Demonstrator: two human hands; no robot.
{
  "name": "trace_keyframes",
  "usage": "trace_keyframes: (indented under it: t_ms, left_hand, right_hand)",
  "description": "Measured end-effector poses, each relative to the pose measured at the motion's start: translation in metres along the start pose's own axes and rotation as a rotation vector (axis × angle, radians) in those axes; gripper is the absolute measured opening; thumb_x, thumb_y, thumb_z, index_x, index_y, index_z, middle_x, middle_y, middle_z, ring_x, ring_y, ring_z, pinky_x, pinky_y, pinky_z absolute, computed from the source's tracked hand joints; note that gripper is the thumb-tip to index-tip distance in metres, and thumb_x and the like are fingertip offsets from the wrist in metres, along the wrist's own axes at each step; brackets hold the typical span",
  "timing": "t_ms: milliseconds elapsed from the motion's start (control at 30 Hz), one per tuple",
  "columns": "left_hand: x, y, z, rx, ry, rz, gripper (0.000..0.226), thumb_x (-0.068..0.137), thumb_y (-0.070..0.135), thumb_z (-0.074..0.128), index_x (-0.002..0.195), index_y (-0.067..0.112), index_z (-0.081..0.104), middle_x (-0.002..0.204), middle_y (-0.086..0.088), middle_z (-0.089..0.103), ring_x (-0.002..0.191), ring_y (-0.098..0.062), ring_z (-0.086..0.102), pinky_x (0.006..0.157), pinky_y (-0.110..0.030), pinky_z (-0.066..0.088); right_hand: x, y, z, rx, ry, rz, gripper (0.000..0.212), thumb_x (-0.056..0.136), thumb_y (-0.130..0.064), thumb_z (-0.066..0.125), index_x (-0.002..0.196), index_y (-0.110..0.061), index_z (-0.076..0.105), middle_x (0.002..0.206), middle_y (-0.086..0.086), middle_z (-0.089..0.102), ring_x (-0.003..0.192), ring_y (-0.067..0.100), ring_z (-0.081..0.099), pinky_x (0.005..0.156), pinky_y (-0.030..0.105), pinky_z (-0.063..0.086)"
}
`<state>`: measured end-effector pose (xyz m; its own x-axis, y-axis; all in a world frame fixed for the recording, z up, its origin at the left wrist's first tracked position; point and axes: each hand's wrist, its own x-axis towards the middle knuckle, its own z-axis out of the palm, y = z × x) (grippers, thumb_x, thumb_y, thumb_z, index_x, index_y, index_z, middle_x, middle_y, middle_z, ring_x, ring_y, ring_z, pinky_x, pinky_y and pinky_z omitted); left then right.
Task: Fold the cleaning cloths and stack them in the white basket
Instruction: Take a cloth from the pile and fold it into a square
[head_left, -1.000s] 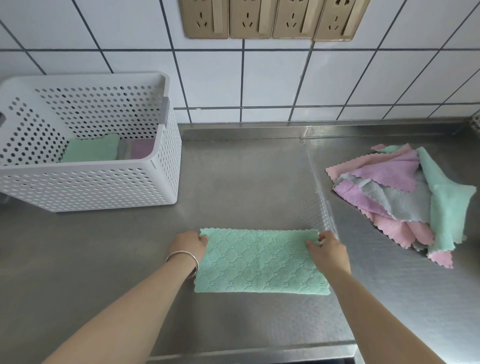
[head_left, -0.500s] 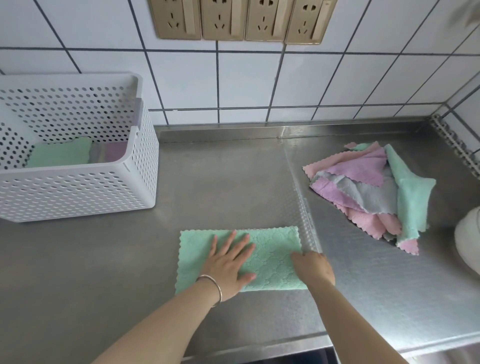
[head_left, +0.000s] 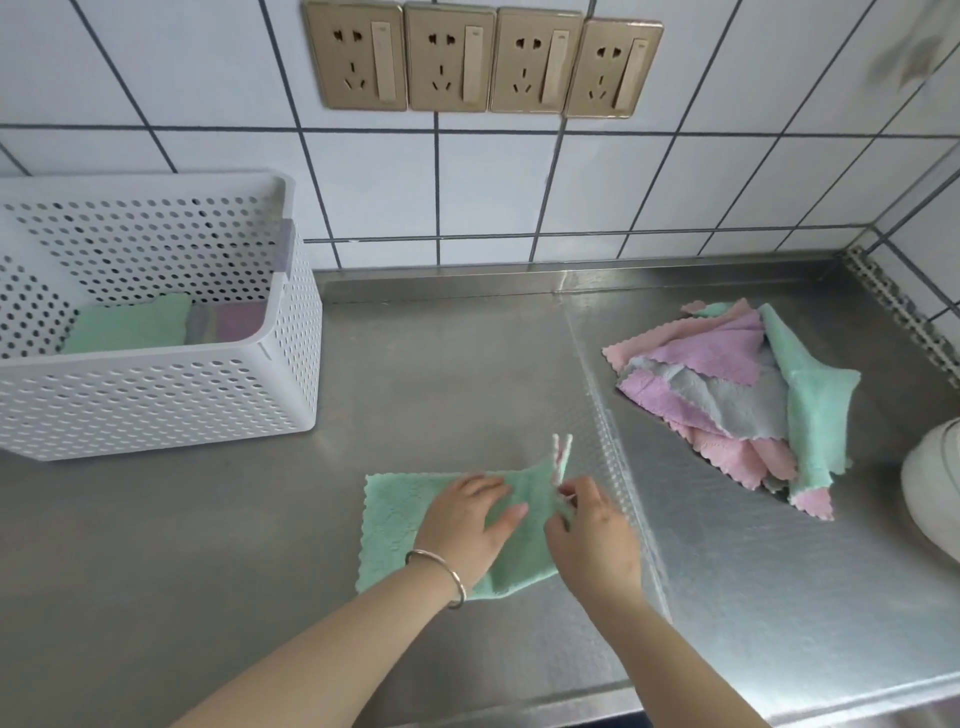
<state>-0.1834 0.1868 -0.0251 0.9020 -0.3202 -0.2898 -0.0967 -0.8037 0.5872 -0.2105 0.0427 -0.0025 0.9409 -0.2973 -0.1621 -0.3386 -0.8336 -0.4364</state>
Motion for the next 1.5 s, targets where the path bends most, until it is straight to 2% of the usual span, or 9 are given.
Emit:
trace_keyframes:
  t_ms: [133, 233, 433, 733, 867, 1100, 1200, 1300, 1500]
  left_hand:
    - [0.004, 0.017, -0.027, -0.908, -0.002, -0.371, 0.038, 0.082, 0.055, 0.052, 0.062, 0.024, 0.061, 0.063, 0.0, 0.059, 0.066, -0.02, 0.056, 0.067, -0.03, 0.047]
    - [0.005, -0.004, -0.035, -0.798, 0.086, -0.426, 0.035, 0.089, 0.026, 0.056, 0.056, 0.017, 0.049, 0.047, 0.001, 0.047, 0.053, -0.02, 0.047, 0.058, -0.032, 0.042]
    - [-0.009, -0.048, -0.046, -0.724, 0.179, -0.514, 0.021, 0.095, 0.021, 0.048, 0.082, 0.008, 0.058, 0.06, -0.006, 0.046, 0.026, -0.004, 0.04, 0.037, -0.017, 0.036]
    - [-0.027, -0.093, -0.02, -0.649, 0.314, -0.659, 0.011, 0.092, 0.023, 0.054, 0.083, 0.022, 0.06, 0.077, -0.006, 0.058, 0.072, -0.019, 0.047, 0.069, -0.028, 0.04]
    - [-0.028, -0.097, -0.018, -0.586, 0.323, -0.715, 0.032, 0.093, 0.025, 0.053, 0.122, 0.014, 0.059, 0.116, -0.009, 0.064, 0.103, -0.025, 0.058, 0.087, -0.027, 0.041]
    - [-0.025, -0.092, -0.012, -0.477, 0.358, -0.677, 0.029, 0.091, 0.022, 0.055, 0.118, 0.014, 0.059, 0.105, -0.004, 0.068, 0.094, -0.022, 0.059, 0.074, -0.021, 0.036]
    - [-0.027, -0.092, -0.011, -0.484, 0.43, -0.695, 0.026, 0.088, 0.022, 0.058, 0.114, 0.017, 0.06, 0.107, -0.002, 0.069, 0.099, -0.023, 0.062, 0.076, -0.023, 0.038]
    - [-0.029, -0.091, -0.008, -0.517, 0.503, -0.709, 0.024, 0.087, 0.021, 0.06, 0.11, 0.017, 0.06, 0.102, -0.001, 0.071, 0.094, -0.023, 0.063, 0.076, -0.024, 0.039]
    - [-0.03, -0.097, -0.003, -0.509, 0.563, -0.716, 0.021, 0.087, 0.023, 0.061, 0.107, 0.019, 0.059, 0.101, 0.002, 0.071, 0.094, -0.024, 0.063, 0.079, -0.027, 0.043]
  right_hand:
    - [-0.015, -0.032, 0.02, 0.123, 0.12, -0.375, 0.03, 0.059, 0.0, 0.069, 0.084, -0.014, 0.061, 0.078, 0.002, 0.06, 0.051, 0.023, 0.058, 0.044, 0.023, 0.037]
    - [-0.025, -0.045, 0.039, 0.204, 0.153, -0.574, 0.039, 0.055, -0.004, 0.064, 0.09, -0.018, 0.055, 0.087, 0.0, 0.055, 0.07, 0.016, 0.054, 0.058, 0.013, 0.039]
    - [-0.028, -0.033, 0.064, -0.119, -0.035, -0.556, 0.095, 0.038, -0.027, 0.077, 0.127, -0.019, 0.046, 0.132, 0.002, 0.054, 0.105, 0.016, 0.058, 0.075, 0.024, 0.055]
    - [-0.035, -0.015, 0.097, -0.277, -0.146, -0.614, 0.11, 0.025, -0.023, 0.086, 0.128, -0.017, 0.046, 0.132, 0.001, 0.057, 0.116, 0.016, 0.058, 0.084, 0.031, 0.053]
    - [-0.038, -0.013, 0.103, -0.303, -0.111, -0.643, 0.11, 0.027, -0.019, 0.083, 0.13, -0.017, 0.044, 0.134, 0.001, 0.055, 0.119, 0.017, 0.056, 0.085, 0.032, 0.053]
    - [-0.036, -0.004, 0.108, -0.344, -0.106, -0.651, 0.087, 0.051, -0.024, 0.066, 0.133, -0.015, 0.04, 0.145, -0.001, 0.038, 0.135, 0.018, 0.027, 0.092, 0.034, 0.052]
    - [-0.038, -0.001, 0.107, -0.369, -0.122, -0.666, 0.078, 0.067, -0.038, 0.042, 0.141, -0.016, 0.031, 0.157, -0.001, 0.009, 0.145, 0.015, -0.001, 0.109, 0.034, 0.02]
    - [-0.04, 0.0, 0.101, -0.409, -0.183, -0.654, 0.084, 0.072, -0.058, 0.044, 0.144, -0.017, 0.027, 0.155, 0.001, 0.018, 0.143, 0.015, 0.003, 0.11, 0.033, 0.005]
    - [-0.044, 0.002, 0.098, -0.424, -0.201, -0.675, 0.086, 0.078, -0.066, 0.04, 0.147, -0.02, 0.02, 0.149, -0.001, 0.033, 0.141, 0.018, 0.014, 0.11, 0.032, 0.007]
